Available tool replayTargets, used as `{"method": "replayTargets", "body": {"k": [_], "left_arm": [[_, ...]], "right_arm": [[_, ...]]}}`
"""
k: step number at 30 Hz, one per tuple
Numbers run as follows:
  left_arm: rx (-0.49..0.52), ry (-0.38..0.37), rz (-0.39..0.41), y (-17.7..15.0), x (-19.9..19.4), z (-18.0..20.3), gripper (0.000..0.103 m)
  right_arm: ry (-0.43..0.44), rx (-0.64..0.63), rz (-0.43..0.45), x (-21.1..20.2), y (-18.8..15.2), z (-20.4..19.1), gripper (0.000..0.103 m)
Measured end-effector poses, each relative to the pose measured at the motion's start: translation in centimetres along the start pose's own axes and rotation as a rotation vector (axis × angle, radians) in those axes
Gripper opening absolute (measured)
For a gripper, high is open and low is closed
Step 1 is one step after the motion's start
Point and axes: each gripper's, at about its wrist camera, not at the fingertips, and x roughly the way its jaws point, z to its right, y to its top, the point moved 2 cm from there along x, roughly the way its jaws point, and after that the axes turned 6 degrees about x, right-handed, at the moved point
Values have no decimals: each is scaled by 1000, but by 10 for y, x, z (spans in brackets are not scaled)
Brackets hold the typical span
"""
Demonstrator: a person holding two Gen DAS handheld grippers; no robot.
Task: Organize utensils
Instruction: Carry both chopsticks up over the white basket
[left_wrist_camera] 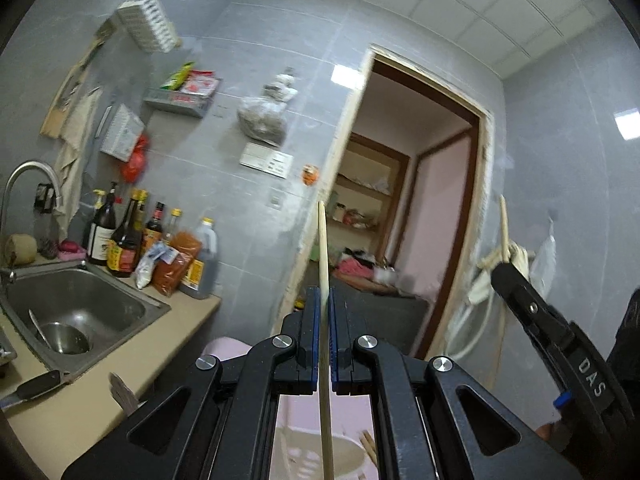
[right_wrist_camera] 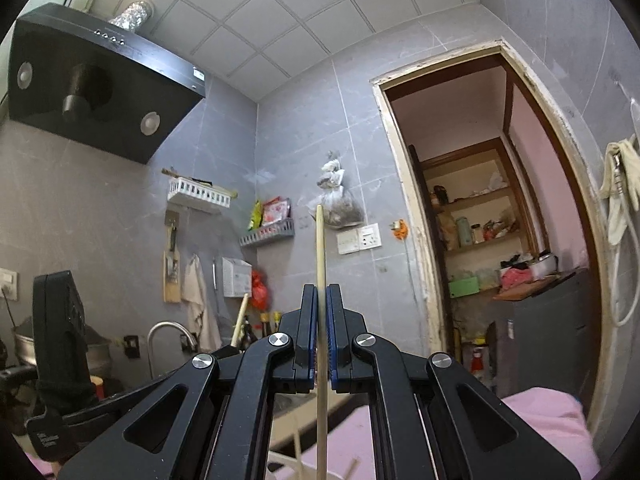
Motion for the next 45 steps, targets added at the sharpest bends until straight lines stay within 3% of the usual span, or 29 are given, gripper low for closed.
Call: {"method": "replayTargets", "body": {"k": [8, 18, 23, 35, 45], "left_arm": [[-160, 148, 111, 4, 8, -65, 2], [-183, 267, 117, -17, 7, -91, 2], [-124, 312, 132, -24, 11, -87, 2], [-15, 330, 143, -42, 8, -71, 2], [-39, 294, 141, -43, 6, -72, 2]], "right_arm": [[44, 103, 38, 28, -24, 6, 3], [15, 94, 24, 38, -42, 12, 3], [-15, 89, 44, 40, -47, 15, 3], [-62, 105, -27, 52, -72, 24, 3], [-64, 99, -62, 53, -80, 22, 3]]}}
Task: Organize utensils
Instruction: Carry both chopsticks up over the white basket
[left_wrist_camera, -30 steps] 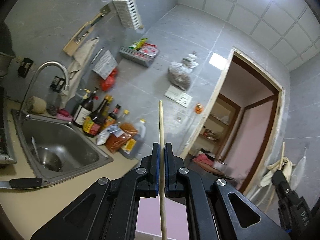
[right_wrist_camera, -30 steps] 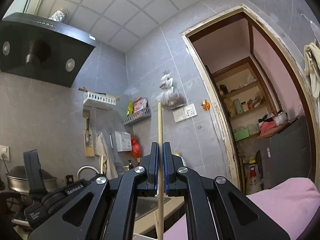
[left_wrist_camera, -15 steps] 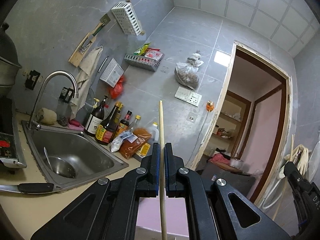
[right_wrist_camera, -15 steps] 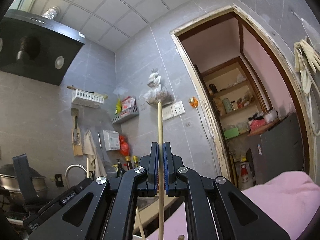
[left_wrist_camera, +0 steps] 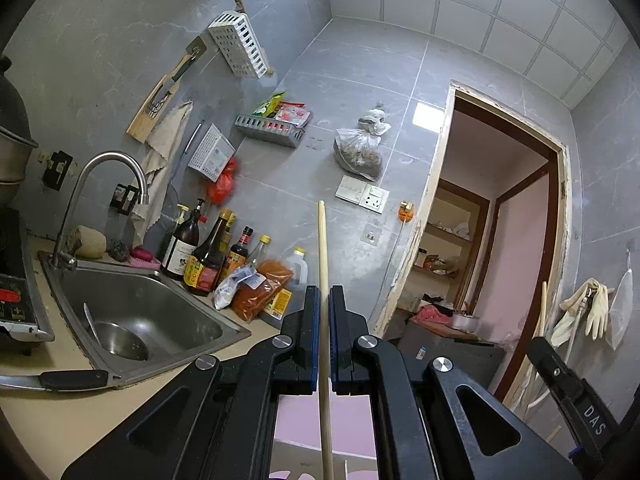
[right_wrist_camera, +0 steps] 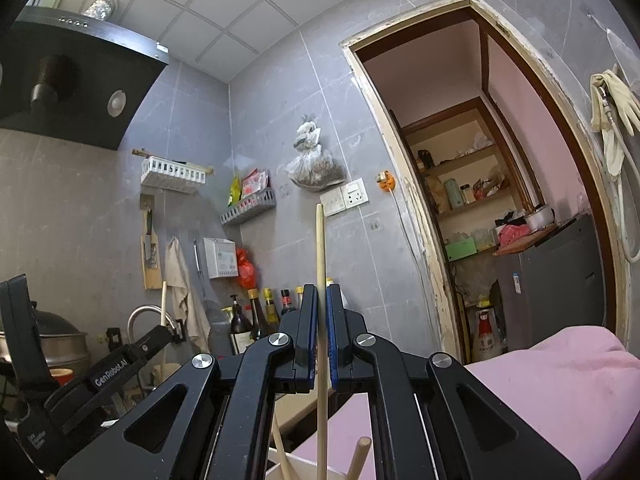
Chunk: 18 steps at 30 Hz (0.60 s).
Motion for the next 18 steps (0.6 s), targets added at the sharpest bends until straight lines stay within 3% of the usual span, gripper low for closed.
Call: {"method": "replayTargets", "body": {"k": [9, 18], "left_arm": [[56, 23, 33, -5, -5, 8, 2], [102, 5, 18, -7, -9, 15, 3]], "right_arm": [[8, -14, -29, -1, -8, 0, 3], [25, -35, -60, -1, -15, -3, 3]]}}
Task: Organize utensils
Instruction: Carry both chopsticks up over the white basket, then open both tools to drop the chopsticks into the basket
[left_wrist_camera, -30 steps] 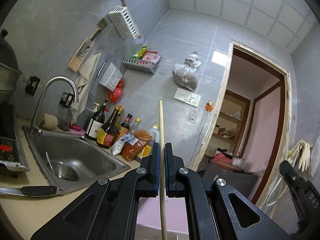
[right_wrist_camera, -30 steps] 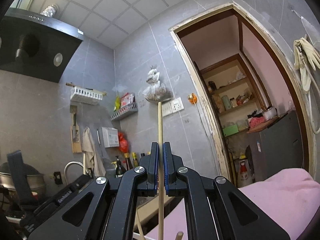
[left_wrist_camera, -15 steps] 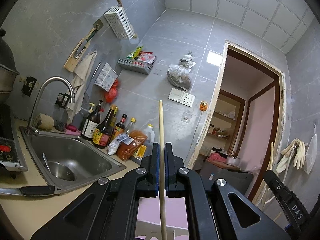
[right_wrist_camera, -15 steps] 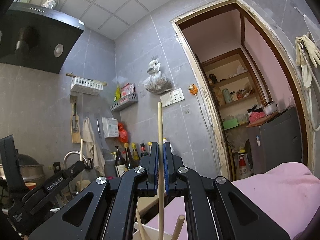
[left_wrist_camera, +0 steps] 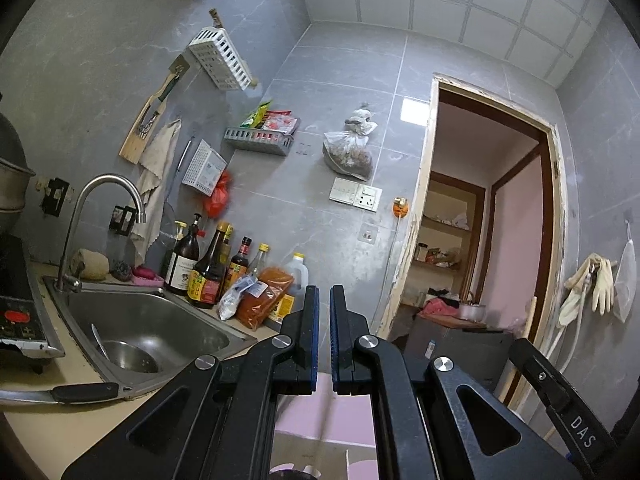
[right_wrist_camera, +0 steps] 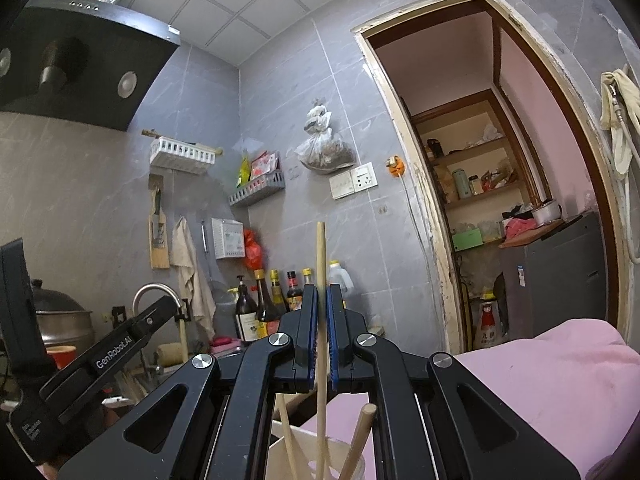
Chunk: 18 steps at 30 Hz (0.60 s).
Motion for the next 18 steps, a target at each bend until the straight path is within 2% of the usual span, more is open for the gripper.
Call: {"method": "replayTargets", "body": {"k": [7, 11, 13, 18], "left_arm": [[-20, -25, -24, 0, -2, 2, 3], [-37, -35, -56, 3, 0, 2, 5], [-58, -51, -72, 4, 0, 1, 10], [-78, -90, -73, 13, -5, 4, 22]], "right_arm": [[7, -16, 5, -1, 0, -4, 6], [7, -12, 11, -4, 1, -4, 12], [7, -4, 19, -6, 4, -3, 18], [-18, -26, 39, -17, 21, -5, 22]]}}
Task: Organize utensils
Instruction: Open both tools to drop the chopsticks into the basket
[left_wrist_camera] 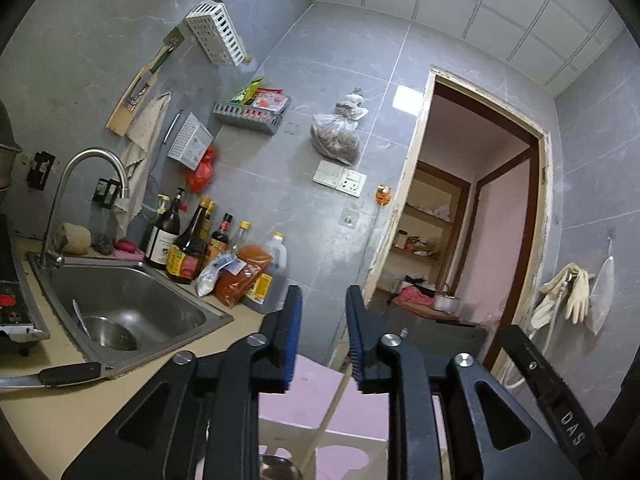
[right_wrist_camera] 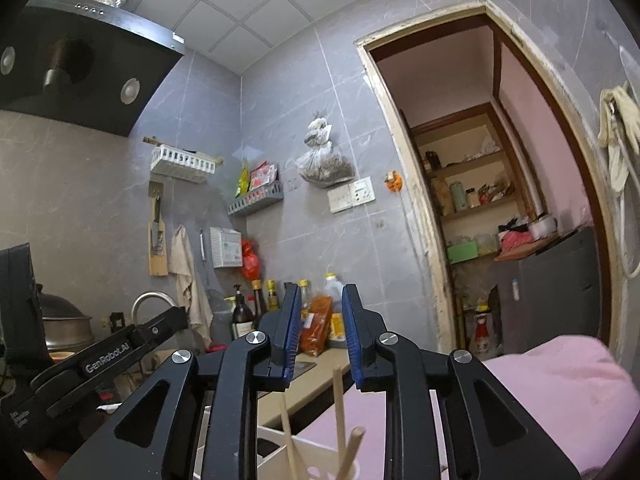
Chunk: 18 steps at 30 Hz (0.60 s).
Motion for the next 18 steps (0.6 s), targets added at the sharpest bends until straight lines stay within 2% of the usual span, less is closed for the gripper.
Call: {"method": "replayTargets", "body": {"k": [4, 6, 8, 10, 13, 14, 16, 18], "left_arm": [[7, -29, -17, 4, -4, 7, 31], [7, -53, -29, 6, -6, 13, 33], [12, -79, -40, 8, -9, 19, 36], [18, -95, -50, 10, -12, 27, 48], [20, -135, -65, 10, -20, 41, 60], [22, -139, -72, 10, -22, 45, 63], [33, -145, -98, 8, -24, 54, 76], [53, -153, -121, 5, -27, 63, 82]], "right_arm": [[-32, -19, -11, -12, 15, 3, 30], [-59, -26, -14, -20, 22, 8, 46], [-69, -23, -20, -31, 29, 15, 51], [-98, -30, -19, -39, 34, 20, 54], [-123, -23, -17, -56, 41, 31, 66], [-132, -24, -13, -62, 43, 34, 70], [-151, -31, -3, -73, 48, 40, 76], [-166, -44, -9, -84, 52, 44, 83]]}}
